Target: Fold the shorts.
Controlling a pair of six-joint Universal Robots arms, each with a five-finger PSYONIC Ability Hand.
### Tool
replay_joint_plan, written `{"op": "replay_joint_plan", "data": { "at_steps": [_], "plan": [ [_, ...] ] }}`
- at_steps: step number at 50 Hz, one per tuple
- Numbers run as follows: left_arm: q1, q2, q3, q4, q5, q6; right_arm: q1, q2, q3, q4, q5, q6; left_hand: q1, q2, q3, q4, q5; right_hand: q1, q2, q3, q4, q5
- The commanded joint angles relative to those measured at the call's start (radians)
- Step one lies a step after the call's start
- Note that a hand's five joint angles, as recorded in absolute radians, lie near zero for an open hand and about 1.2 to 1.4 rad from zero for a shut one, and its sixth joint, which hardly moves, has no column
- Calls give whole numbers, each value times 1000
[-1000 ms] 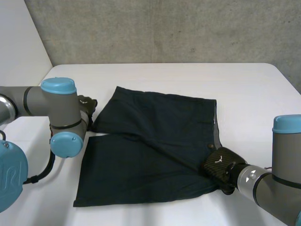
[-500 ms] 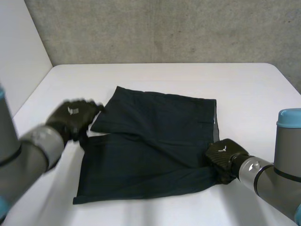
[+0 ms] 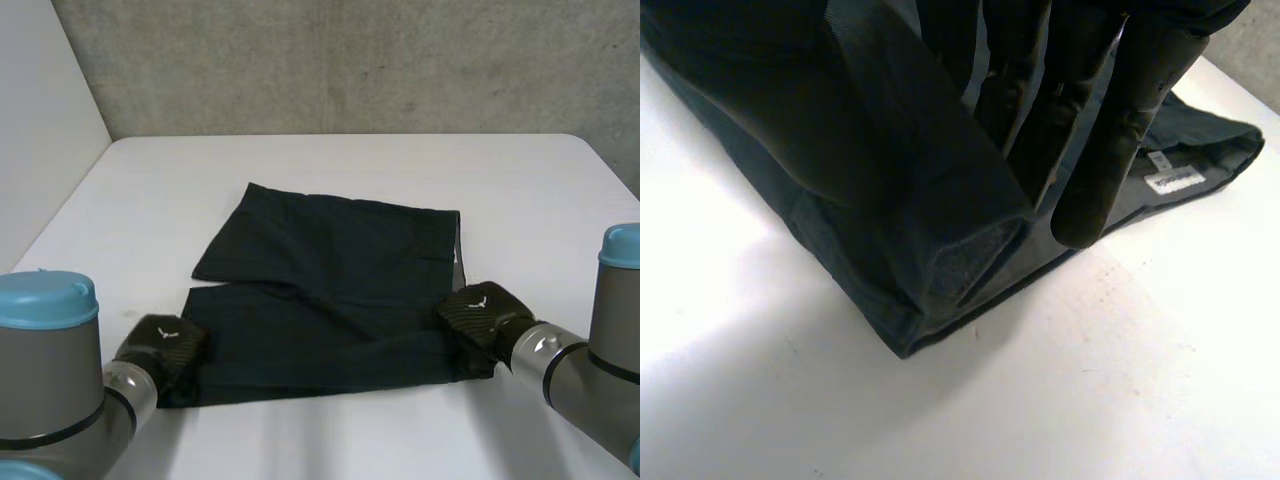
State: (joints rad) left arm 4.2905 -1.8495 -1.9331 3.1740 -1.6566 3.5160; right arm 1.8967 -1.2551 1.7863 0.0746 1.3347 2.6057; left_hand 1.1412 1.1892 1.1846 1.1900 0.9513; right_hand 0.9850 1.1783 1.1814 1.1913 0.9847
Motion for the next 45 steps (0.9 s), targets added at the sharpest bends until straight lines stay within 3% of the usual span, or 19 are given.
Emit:
{"op": "replay_joint_plan", "data": {
  "at_steps": [1, 4, 5, 8, 10, 14, 21, 31, 39, 40, 41, 44, 45],
  "plan": [
    [-89, 131, -47, -95, -23, 116, -1, -124, 8, 218, -15, -137, 255, 207, 212, 206, 270, 411, 218, 215, 205, 237],
    [-121, 180, -107, -210, 12, 225, -5, -153, 10, 342, -19, -248, 255, 207, 212, 206, 270, 411, 218, 215, 205, 237],
    [-132, 205, -130, -277, 43, 312, -5, -165, 19, 432, -15, -327, 255, 207, 212, 206, 270, 411, 218, 215, 205, 237],
    [-123, 228, -135, -299, 81, 440, -13, -167, 24, 581, 3, -456, 255, 207, 212, 206, 270, 411, 218, 215, 205, 237],
    [-107, 230, -118, -281, 78, 466, -28, -171, -2, 602, -5, -480, 255, 207, 212, 206, 270, 411, 218, 215, 205, 237],
    [-67, 182, 30, -149, 52, 436, -33, -120, -134, 489, 0, -348, 255, 207, 212, 206, 270, 411, 218, 215, 205, 237],
    [-81, -22, 328, 47, -46, 310, -28, 40, -316, 383, 53, -222, 255, 207, 212, 206, 270, 411, 218, 215, 205, 237],
    [-159, -478, 846, 63, -57, 285, 31, 170, -438, 78, 244, -219, 255, 207, 212, 206, 270, 411, 218, 215, 205, 237],
    [-162, -780, 1247, 58, -126, 291, 39, 322, -493, -183, 219, -230, 255, 207, 212, 206, 270, 411, 218, 215, 205, 237],
    [-161, -807, 1279, 63, -130, 287, 39, 353, -501, -220, 216, -231, 162, 114, 119, 114, 178, 411, 218, 215, 205, 237],
    [-161, -815, 1289, 66, -130, 279, 39, 365, -504, -235, 219, -230, -77, -125, -120, -126, -61, 372, 178, 175, 165, 197],
    [-163, -823, 1303, 99, -130, 278, 38, 387, -505, -265, 222, -220, -967, -1015, -1010, -1015, -951, -810, -1004, -1007, -1017, -985],
    [-163, -823, 1301, 112, -129, 274, 35, 387, -502, -266, 224, -217, -967, -1015, -1010, -1015, -951, -810, -1004, -1007, -1017, -985]
  ]
}}
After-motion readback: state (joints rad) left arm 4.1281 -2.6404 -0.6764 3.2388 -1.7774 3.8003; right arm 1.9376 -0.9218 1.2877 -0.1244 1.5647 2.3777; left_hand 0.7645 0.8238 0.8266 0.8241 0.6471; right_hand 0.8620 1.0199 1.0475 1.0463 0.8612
